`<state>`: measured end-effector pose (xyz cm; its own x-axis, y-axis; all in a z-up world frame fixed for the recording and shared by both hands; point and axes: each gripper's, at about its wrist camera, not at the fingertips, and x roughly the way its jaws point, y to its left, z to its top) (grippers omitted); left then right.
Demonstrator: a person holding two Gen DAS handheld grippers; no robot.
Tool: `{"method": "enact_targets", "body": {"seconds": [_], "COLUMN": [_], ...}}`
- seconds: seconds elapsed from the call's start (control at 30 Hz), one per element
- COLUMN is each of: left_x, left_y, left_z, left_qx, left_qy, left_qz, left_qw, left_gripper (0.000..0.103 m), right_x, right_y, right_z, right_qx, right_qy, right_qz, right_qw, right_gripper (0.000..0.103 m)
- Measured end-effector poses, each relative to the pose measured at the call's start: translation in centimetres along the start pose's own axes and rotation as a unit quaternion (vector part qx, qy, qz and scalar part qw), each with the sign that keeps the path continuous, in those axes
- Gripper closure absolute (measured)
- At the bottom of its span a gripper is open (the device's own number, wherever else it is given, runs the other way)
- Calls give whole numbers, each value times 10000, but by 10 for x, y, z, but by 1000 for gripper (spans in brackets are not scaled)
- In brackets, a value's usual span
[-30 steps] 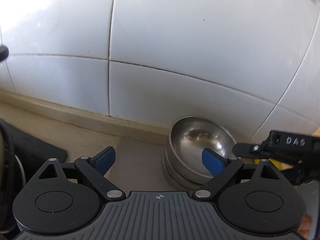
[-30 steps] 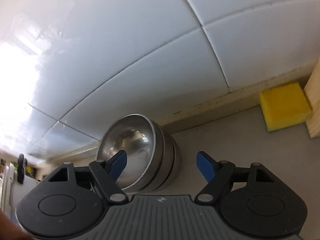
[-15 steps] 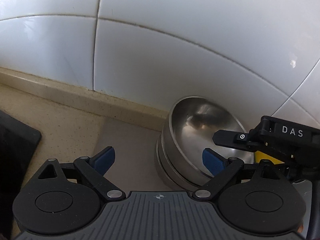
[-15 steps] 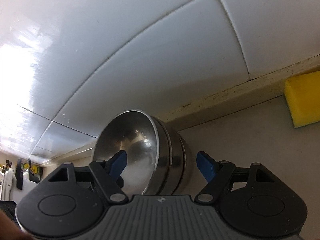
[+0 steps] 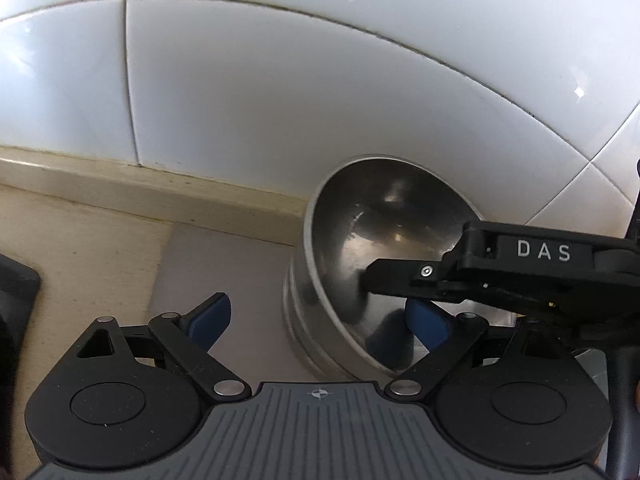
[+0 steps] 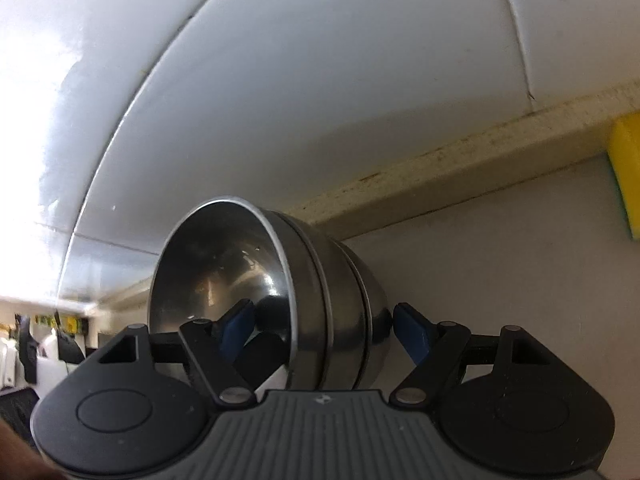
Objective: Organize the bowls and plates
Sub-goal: 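Move both grippers back toward the stacked steel bowls, then close both grippers on the rim of the nested steel bowl stack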
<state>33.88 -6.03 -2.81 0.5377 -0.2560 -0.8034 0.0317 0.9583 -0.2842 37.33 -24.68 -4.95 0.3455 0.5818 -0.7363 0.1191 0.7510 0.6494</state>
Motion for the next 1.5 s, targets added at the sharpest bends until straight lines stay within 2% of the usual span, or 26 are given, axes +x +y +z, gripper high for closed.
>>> {"method": "enact_targets", "body": {"seconds": [0.07, 0.1, 0.27, 0.43, 0.53, 0.67, 0.87, 1.03, 1.1, 1.17, 1.3, 1.4, 1.5], "left_x": [4, 4, 1, -6, -8, -8, -16, -16, -12, -14, -28, -32, -18], "left_y": [0, -2, -9, -11, -7, -7, -14, -8, -2, 3, 6, 15, 21], "left_z": [2, 2, 1, -2, 2, 0, 1, 2, 2, 2, 10, 20, 19], "left_qx": [-82, -104, 61, 273, 143, 127, 379, 227, 63, 27, 103, -205, -428], "left_qy": [94, 130, 126, 43, 80, 78, 20, 49, 130, 120, -164, -324, -11], "left_qz": [-254, -428, -283, -203, -211, -189, -43, -225, -313, -307, -72, -138, -216], "left_qw": [9996, 9989, 9995, 9994, 9996, 9997, 9993, 9995, 9994, 9995, 9998, 9992, 9988], "left_gripper": [16, 22, 26, 42, 46, 47, 47, 44, 36, 35, 27, 29, 37], "right_x": [0, -1, -4, 1, -1, 0, -4, -7, -6, -4, -5, -6, -7], "right_y": [0, 1, 2, 1, 3, 8, 12, 7, 9, 11, 8, 5, 2], "right_z": [1, 1, -1, -3, 0, -3, -7, -3, -3, -2, 1, 3, 3], "right_qx": [-52, -78, -122, -151, -126, -132, -257, -240, -234, -168, -39, 71, 240], "right_qy": [7, 1, -63, -93, -57, -115, -138, -182, -167, -96, -49, -103, -206], "right_qz": [-20, -33, -25, -22, -22, -87, -82, -99, -109, -36, 89, 141, 222], "right_qw": [10000, 10000, 9999, 9998, 9999, 9998, 9995, 9995, 9995, 9998, 9999, 9998, 9993], "right_gripper": [43, 43, 45, 47, 49, 49, 53, 68, 67, 67, 60, 56, 54]}}
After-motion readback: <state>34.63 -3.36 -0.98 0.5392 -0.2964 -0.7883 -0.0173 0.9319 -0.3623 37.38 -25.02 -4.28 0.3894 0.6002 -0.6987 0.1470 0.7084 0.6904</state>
